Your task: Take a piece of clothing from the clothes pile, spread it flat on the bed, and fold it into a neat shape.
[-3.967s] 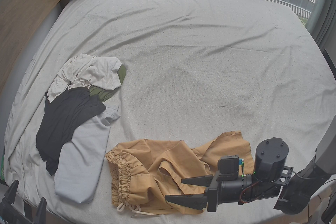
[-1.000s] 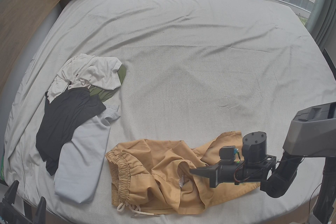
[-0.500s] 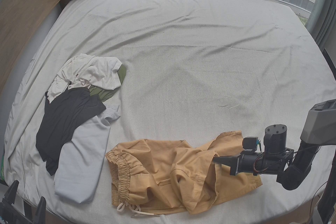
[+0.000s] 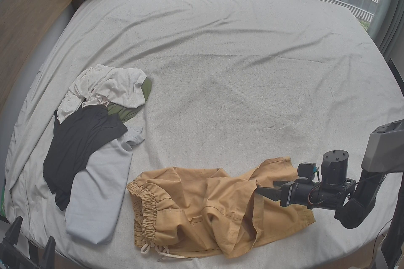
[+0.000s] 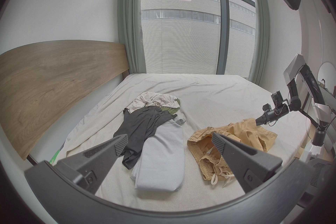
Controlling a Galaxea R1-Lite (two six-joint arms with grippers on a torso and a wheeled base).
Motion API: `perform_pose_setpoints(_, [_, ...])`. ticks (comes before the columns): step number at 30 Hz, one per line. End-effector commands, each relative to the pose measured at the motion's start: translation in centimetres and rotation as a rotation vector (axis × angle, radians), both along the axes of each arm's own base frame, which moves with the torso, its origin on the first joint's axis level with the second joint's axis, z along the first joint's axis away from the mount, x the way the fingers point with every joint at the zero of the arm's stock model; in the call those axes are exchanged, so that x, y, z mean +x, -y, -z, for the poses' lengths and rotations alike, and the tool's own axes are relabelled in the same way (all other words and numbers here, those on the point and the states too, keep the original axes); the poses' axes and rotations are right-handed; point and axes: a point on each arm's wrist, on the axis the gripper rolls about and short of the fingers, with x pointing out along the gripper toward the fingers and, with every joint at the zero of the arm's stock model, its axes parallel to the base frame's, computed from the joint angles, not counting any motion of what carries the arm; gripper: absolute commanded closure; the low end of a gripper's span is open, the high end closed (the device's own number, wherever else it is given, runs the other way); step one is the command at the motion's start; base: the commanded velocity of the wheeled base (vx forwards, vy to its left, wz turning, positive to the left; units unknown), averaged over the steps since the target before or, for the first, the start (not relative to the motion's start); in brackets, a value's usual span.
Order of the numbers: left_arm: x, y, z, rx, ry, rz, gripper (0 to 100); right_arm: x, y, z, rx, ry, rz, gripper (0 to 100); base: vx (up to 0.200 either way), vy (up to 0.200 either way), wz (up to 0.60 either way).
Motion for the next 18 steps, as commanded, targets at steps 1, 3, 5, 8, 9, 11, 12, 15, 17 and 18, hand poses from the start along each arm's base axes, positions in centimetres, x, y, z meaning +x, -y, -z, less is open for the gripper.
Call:
perform_pose_setpoints(1, [0.0,0.0,0.5,0.000,-0.001,0.000,0,-2.4,-0.4,-0.8,0.021,0.048,-0.033,0,0.000,0.000,0.00])
perform_pose_setpoints(3, [0.0,0.0,0.5,0.000,-0.001,0.000,0,-3.5,-0.8,-1.1,0.028,0.065,-0.044,0,0.000,0.000,0.00])
perform_pose_setpoints(5, [0.0,0.0,0.5,0.000,-0.001,0.000,0,-4.3,-0.9,-1.6,0.025,0.071,-0.033,0,0.000,0.000,0.00])
perform_pose_setpoints(8, [0.0,0.0,0.5,0.001,-0.001,0.000,0,-4.7,-1.1,-2.2,0.037,0.083,-0.036,0,0.000,0.000,0.00])
perform_pose_setpoints(9, [0.0,0.0,0.5,0.001,-0.001,0.000,0,-5.3,-1.2,-2.9,0.053,0.097,-0.059,0,0.000,0.000,0.00])
perform_pose_setpoints(11, [0.0,0.0,0.5,0.000,-0.001,0.000,0,-6.1,-1.8,-3.5,0.073,0.109,-0.108,0,0.000,0.000,0.00])
perform_pose_setpoints(12, [0.0,0.0,0.5,0.001,-0.001,0.000,0,-6.2,-1.9,-3.6,0.076,0.109,-0.117,0,0.000,0.000,0.00])
perform_pose_setpoints(15, [0.0,0.0,0.5,0.000,-0.001,0.000,0,-6.8,-2.7,-3.9,0.101,0.106,-0.165,0,0.000,0.000,0.00])
perform_pose_setpoints(17, [0.0,0.0,0.5,0.000,-0.001,0.000,0,-7.2,-3.0,-4.0,0.106,0.105,-0.189,0,0.000,0.000,0.00])
perform_pose_setpoints(18, [0.0,0.0,0.5,0.000,-0.001,0.000,0,-7.4,-3.1,-4.0,0.108,0.101,-0.200,0,0.000,0.000,0.00])
